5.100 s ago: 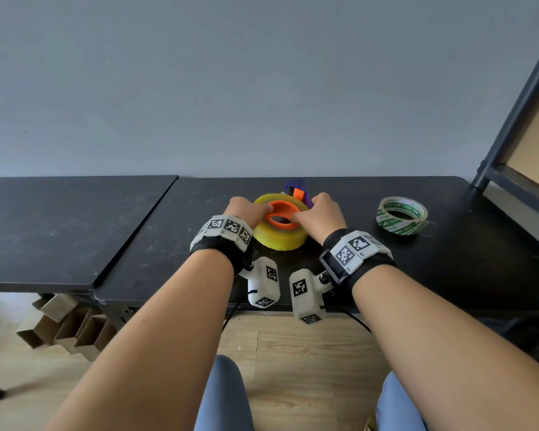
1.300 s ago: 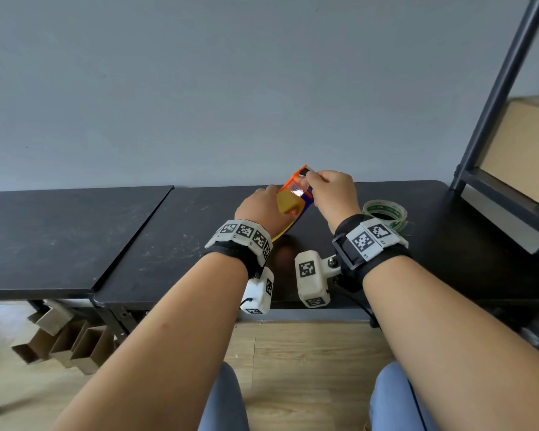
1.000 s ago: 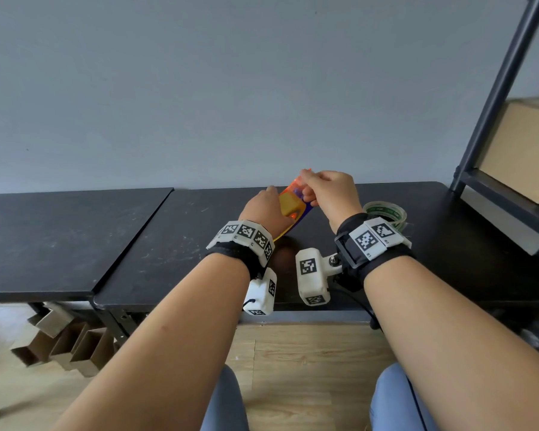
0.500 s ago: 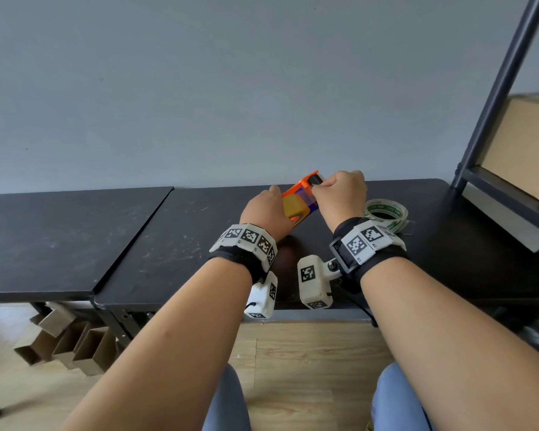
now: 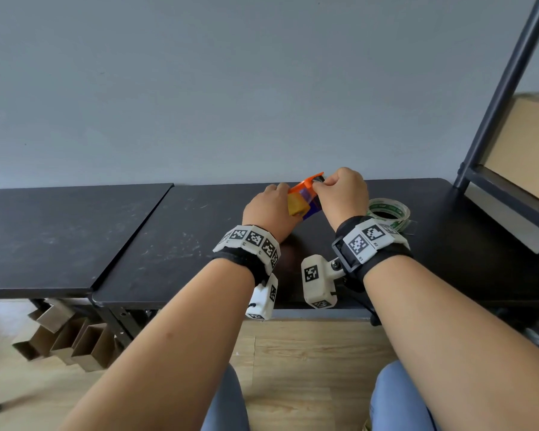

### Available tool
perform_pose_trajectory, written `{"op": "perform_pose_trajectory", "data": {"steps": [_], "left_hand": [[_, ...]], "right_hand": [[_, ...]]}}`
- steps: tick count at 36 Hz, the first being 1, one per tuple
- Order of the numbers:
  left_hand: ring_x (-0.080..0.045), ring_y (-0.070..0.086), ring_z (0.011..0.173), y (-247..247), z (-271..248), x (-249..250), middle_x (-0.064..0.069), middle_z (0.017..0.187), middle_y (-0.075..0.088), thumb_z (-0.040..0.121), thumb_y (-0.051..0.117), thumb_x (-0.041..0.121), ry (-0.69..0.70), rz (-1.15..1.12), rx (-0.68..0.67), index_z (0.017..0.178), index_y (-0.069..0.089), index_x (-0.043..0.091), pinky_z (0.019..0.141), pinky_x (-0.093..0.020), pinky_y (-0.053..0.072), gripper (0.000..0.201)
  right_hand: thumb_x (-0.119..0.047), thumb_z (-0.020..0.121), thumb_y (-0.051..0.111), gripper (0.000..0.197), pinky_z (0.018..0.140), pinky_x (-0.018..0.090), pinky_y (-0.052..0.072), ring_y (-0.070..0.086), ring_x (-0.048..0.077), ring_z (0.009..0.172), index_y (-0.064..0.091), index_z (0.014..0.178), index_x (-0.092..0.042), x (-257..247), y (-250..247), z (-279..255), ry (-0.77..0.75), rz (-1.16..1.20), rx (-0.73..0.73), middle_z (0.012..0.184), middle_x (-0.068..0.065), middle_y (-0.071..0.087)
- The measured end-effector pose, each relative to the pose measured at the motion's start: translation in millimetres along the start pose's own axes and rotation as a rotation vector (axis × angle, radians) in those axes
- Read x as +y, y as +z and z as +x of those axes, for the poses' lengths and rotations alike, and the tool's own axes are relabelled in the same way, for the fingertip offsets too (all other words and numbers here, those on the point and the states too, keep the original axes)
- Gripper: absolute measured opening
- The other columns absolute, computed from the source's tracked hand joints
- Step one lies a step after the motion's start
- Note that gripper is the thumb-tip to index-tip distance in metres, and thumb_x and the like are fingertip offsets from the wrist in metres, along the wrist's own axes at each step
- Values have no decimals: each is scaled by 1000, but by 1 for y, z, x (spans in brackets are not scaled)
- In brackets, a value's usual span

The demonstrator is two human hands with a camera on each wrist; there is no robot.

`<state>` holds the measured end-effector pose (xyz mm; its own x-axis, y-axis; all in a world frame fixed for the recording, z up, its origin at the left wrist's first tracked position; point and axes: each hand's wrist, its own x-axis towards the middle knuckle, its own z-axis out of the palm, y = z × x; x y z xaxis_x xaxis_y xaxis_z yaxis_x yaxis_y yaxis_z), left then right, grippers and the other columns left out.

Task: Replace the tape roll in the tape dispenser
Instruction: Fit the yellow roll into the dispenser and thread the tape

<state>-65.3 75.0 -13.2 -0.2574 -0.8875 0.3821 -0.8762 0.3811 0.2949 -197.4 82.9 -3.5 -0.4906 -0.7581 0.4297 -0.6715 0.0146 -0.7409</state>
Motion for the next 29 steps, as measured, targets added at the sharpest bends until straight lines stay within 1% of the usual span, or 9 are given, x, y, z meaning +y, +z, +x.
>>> {"op": "perform_pose_trajectory", "data": {"steps": [2, 6, 10, 12, 14, 18, 22, 26, 29], "left_hand": [[-27, 63, 98, -1, 1, 1, -4, 116, 61, 84, 60, 46, -17, 13, 10, 118, 53, 16, 78, -37, 54, 46], [-27, 64, 95, -4, 3, 5, -3, 114, 61, 85, 56, 49, -42, 30, 12, 114, 52, 14, 77, -38, 55, 46], [-28, 63, 98, -8, 5, 6, -5, 114, 61, 83, 58, 47, -52, 34, -8, 115, 52, 13, 78, -37, 54, 47], [-29, 62, 100, -9, 6, 5, -5, 115, 61, 82, 60, 46, -51, 40, -22, 115, 52, 12, 79, -37, 53, 49], [-29, 62, 99, -9, 6, 5, -5, 113, 61, 80, 62, 47, -56, 47, -24, 113, 52, 12, 78, -36, 53, 48], [-29, 62, 95, -9, 7, 5, -5, 107, 62, 78, 61, 49, -66, 42, -24, 107, 52, 13, 77, -37, 54, 47], [-29, 61, 103, -10, 8, -1, -4, 116, 60, 74, 69, 46, -58, 18, -76, 116, 51, 15, 81, -38, 53, 55], [-29, 59, 107, -14, 9, -5, -7, 123, 54, 76, 70, 35, -20, 29, -147, 126, 47, 15, 82, -38, 51, 58], [-30, 60, 105, -14, 8, -6, -7, 125, 48, 78, 70, 30, -9, 41, -169, 130, 45, 15, 83, -40, 53, 59]], "right_hand": [[-26, 82, 63, 20, 66, 29, 44, 64, 29, 84, 64, 73, -8, 0, 0, 0, -15, 4, 3, 89, 12, 69], [-25, 83, 63, 14, 67, 26, 40, 64, 25, 87, 62, 76, -13, -2, -1, -3, -38, 26, 26, 96, 8, 68], [-23, 86, 64, 12, 65, 25, 35, 55, 21, 77, 59, 79, -14, -3, -2, -7, -85, 31, 45, 99, 9, 61], [-23, 86, 64, 13, 65, 25, 34, 53, 20, 76, 57, 78, -16, -4, -3, -8, -105, 37, 44, 98, 9, 60], [-23, 86, 64, 14, 65, 26, 35, 56, 22, 77, 55, 76, -18, -5, -4, -9, -114, 45, 35, 96, 9, 62], [-22, 85, 64, 13, 65, 27, 37, 61, 23, 80, 56, 76, -16, -4, -5, -9, -102, 82, 24, 89, 5, 66], [-19, 85, 64, 13, 65, 28, 40, 58, 20, 76, 60, 78, -8, -3, -8, -9, -88, 138, 22, 76, -3, 61], [-15, 84, 63, 11, 65, 27, 39, 56, 19, 74, 61, 79, -6, -4, -9, -9, -79, 161, 27, 74, -4, 59], [-13, 84, 63, 10, 65, 27, 40, 56, 20, 74, 60, 77, -6, -4, -7, -9, -77, 183, 29, 74, -3, 59]]}}
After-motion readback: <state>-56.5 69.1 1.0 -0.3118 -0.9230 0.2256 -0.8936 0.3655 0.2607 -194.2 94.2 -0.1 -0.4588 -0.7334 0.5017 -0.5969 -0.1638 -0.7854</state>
